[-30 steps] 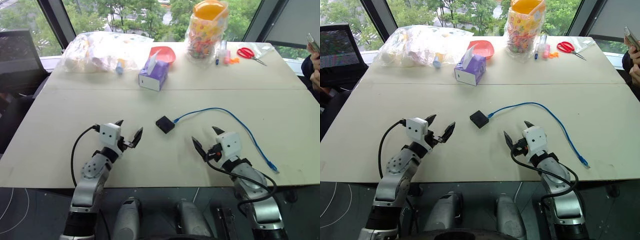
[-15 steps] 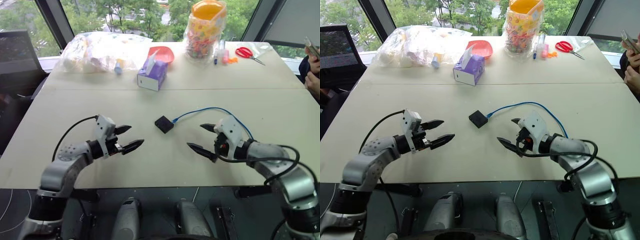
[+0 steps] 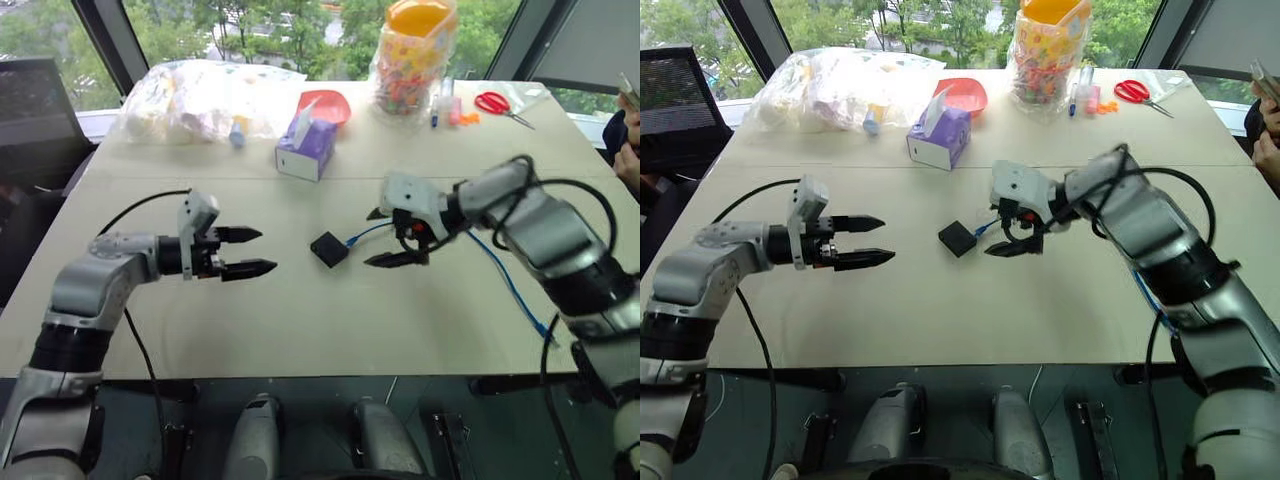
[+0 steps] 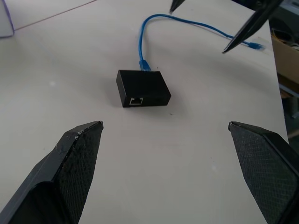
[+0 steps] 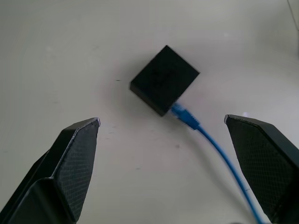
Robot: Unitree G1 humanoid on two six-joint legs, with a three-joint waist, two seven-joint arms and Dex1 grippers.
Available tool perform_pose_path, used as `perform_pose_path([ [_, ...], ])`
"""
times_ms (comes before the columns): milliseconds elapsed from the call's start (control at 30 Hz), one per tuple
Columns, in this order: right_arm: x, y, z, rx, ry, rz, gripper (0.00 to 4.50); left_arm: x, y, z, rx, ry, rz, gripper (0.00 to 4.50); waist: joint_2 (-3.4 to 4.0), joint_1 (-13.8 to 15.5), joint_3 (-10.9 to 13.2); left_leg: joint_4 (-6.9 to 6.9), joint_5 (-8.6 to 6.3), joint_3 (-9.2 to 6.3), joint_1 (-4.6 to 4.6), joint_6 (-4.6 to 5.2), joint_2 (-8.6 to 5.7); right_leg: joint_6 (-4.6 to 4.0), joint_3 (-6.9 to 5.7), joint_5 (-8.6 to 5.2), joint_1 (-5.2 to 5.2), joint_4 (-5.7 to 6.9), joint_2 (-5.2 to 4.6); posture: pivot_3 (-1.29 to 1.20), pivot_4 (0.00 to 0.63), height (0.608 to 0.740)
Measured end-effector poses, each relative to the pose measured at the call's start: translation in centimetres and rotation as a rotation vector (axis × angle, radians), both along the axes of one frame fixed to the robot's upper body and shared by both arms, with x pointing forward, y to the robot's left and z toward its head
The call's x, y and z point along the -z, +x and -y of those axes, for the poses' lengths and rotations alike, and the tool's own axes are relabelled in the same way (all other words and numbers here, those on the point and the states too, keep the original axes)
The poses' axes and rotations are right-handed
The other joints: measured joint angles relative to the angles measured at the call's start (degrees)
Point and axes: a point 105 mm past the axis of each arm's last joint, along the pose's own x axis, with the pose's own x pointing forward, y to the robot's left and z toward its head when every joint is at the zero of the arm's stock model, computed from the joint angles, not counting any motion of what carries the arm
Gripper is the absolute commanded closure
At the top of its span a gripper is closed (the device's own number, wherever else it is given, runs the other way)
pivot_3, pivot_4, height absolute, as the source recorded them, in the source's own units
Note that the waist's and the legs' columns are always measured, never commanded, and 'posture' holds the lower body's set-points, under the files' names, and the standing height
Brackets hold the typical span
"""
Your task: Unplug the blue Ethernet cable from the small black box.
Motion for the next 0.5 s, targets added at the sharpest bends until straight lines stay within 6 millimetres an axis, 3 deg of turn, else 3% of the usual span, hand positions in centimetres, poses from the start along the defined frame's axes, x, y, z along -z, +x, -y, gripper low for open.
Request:
perform_pose_path([
  [300, 2.4, 5.1, -0.8, -0.113, -0.311, 0.055, 0.0, 0.7, -0.2, -0.4, -0.07, 0.011, 0.048, 0.03, 0.05, -0.21, 0.03, -0.07, 0.0, 0.06, -0.02, 0.0, 0.03, 0.08, 0.0, 0.03, -0.09, 0.11, 0.01, 0.0, 0.15, 0.735],
  [500, 4.3, 5.8, -1.9, -0.18, -0.43, 0.053, 0.0, 0.6, -0.5, -0.8, -0.129, 0.018, 0.084, 0.03, 0.05, -0.19, 0.04, -0.05, 0.0, 0.05, 0.01, -0.01, 0.04, 0.08, 0.0, 0.03, -0.06, 0.19, 0.01, 0.0, 0.15, 0.735],
])
